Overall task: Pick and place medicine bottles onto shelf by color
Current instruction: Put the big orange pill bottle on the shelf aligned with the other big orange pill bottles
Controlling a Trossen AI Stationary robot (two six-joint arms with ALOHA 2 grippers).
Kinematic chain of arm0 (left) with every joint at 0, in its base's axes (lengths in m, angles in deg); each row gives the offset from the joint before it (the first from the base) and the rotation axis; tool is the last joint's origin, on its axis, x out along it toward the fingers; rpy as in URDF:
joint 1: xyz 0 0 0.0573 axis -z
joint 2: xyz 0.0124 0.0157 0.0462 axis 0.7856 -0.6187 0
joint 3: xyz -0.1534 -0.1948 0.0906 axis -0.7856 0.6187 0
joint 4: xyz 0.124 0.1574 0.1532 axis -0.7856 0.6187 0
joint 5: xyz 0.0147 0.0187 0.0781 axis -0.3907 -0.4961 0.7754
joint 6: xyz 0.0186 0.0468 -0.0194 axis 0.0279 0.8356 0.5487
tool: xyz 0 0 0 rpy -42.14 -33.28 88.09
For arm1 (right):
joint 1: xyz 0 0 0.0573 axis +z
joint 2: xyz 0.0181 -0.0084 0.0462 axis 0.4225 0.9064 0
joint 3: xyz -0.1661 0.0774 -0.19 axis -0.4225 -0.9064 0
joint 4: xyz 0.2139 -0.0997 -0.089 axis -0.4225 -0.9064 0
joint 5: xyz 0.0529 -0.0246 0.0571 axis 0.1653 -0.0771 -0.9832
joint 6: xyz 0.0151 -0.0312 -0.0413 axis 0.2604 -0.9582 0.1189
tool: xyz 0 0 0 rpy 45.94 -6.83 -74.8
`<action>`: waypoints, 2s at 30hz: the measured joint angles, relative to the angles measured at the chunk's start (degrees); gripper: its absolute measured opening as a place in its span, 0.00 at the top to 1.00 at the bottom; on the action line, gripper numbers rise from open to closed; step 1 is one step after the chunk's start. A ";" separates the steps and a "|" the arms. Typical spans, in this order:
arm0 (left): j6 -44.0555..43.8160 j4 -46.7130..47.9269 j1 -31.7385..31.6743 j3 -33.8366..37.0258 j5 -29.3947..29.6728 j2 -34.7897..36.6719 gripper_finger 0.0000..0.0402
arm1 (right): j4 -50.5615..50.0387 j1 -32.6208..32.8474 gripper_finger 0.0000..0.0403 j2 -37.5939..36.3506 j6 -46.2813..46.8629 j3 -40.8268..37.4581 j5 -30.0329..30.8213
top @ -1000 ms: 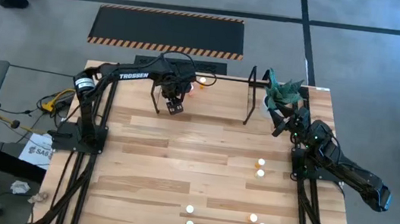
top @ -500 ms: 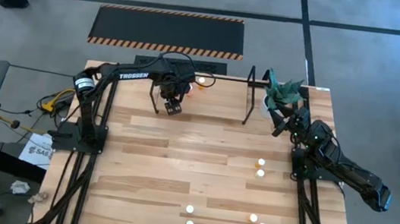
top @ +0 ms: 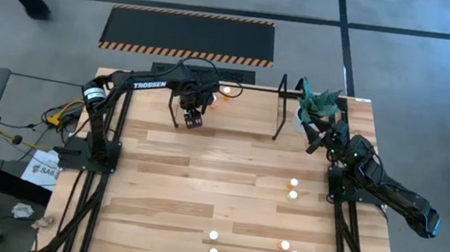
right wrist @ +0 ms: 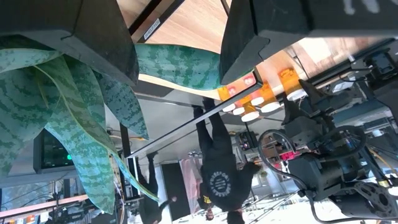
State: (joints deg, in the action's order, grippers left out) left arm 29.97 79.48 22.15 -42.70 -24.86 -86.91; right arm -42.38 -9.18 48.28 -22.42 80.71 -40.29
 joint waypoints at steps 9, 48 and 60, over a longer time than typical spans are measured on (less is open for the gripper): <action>-0.15 0.09 0.00 0.00 -1.11 0.02 0.45 | -0.01 0.02 0.38 0.02 0.00 0.00 0.00; -1.32 1.00 0.15 -0.02 -0.26 0.02 0.43 | 0.02 0.00 0.38 0.00 0.00 -0.01 0.00; -1.46 1.07 0.48 -0.02 1.06 0.02 0.43 | 0.00 0.00 0.38 0.00 0.00 0.00 0.00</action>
State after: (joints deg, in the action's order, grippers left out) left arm 28.51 80.55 22.63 -42.72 -23.80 -86.89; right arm -42.37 -9.18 48.28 -22.42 80.71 -40.29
